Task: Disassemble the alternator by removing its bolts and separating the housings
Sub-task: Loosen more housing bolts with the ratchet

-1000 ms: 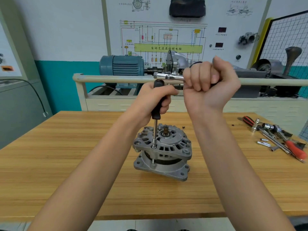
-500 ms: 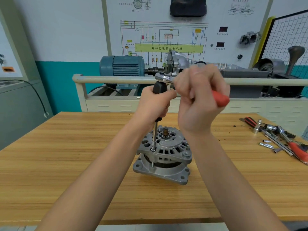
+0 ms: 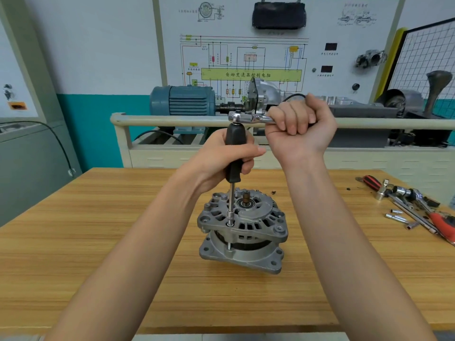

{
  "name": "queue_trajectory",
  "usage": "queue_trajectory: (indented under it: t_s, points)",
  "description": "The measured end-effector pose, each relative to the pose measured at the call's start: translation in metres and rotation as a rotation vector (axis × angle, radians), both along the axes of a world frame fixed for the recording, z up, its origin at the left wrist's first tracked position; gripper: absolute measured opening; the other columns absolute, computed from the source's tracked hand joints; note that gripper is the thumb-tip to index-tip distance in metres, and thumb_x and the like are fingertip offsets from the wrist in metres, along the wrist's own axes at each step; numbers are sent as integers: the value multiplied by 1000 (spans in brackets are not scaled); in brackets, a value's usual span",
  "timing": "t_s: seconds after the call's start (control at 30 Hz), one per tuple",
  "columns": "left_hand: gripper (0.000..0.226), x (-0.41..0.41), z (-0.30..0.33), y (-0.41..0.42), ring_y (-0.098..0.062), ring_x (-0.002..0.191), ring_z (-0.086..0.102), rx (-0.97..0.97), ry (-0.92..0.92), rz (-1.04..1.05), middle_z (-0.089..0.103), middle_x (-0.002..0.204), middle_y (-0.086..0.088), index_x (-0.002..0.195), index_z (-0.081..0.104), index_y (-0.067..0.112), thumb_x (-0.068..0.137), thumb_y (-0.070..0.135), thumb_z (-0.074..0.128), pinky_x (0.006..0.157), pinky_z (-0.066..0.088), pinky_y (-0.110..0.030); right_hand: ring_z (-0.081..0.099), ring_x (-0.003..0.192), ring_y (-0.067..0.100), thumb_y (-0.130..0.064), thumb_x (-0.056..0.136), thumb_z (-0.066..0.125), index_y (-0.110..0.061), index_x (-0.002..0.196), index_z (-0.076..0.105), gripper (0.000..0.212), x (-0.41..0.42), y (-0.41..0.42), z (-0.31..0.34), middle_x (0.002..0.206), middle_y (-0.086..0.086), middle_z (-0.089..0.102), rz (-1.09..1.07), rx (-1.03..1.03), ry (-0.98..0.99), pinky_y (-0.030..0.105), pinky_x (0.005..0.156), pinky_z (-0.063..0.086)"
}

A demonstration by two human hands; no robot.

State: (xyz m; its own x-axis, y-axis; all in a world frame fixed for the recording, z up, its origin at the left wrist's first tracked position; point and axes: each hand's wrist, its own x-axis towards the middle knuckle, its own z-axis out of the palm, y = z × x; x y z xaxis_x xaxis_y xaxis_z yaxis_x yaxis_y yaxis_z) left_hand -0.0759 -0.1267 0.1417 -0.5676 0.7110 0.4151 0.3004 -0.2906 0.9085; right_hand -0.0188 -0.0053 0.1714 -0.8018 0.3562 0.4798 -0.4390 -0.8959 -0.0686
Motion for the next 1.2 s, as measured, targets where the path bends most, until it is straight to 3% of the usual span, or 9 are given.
queue_trajectory:
  t_s: [0.17,0.33,0.4,0.5,0.6,0.73,0.87,0.97,1.2]
  points:
    - [33,0,-5,3,-10,39,35,61,-2,14,37,47,4,62,42,11,87,0,61,44,33,-20,17,34,12,-8,81,41,-18,37,33,46,12,-9,-5,33,-4,23,-204,150,88,22,42,20]
    - [27,2,-7,5,-12,40,47,74,91,106,48,47,2,66,48,8,85,-1,64,45,41,-21,26,38,10,-2,80,49,-19,51,40,35,22,-44,-15,41,-6,32,-796,538,296,25,48,24]
    - [28,2,-7,3,-9,42,52,87,115,154,53,47,4,66,50,9,87,-4,61,46,44,-19,27,40,11,-5,77,53,-19,51,40,32,23,-54,-17,43,-5,33,-889,588,300,26,48,24]
    - [26,4,-2,3,-12,45,53,115,96,149,51,49,2,64,53,10,87,3,63,49,45,-22,24,38,10,2,78,49,-20,46,35,42,22,-48,-13,39,-4,29,-750,522,294,27,48,21]
    - [22,5,4,6,-16,40,41,114,-33,54,42,47,1,59,54,15,79,16,64,43,35,-23,21,34,10,-3,81,42,-20,38,35,47,19,-27,-3,34,-5,27,-483,421,222,26,44,23]
    - [37,4,6,3,-8,30,26,5,-194,-126,31,37,6,47,42,20,81,18,57,37,20,-19,19,28,11,-10,78,42,-16,36,32,44,6,-3,3,31,-4,21,-70,104,43,20,39,18]
    - [50,7,8,5,-6,29,18,-44,-177,-48,25,36,8,45,35,21,90,10,54,35,16,-16,19,27,11,-10,77,42,-16,37,31,42,1,-5,2,31,-4,21,-40,31,38,21,37,17]
    - [51,11,8,9,-9,31,15,-29,-119,169,23,37,7,48,29,21,91,3,51,37,16,-14,17,32,12,-7,81,40,-18,37,33,46,9,-13,-2,32,-4,23,-194,168,118,22,39,21]
    - [35,15,8,11,-11,40,30,-13,-39,506,39,42,5,59,39,18,88,5,56,41,25,-17,27,44,9,-6,77,51,-24,54,39,32,19,-67,-19,50,-9,37,-930,568,311,27,51,23]
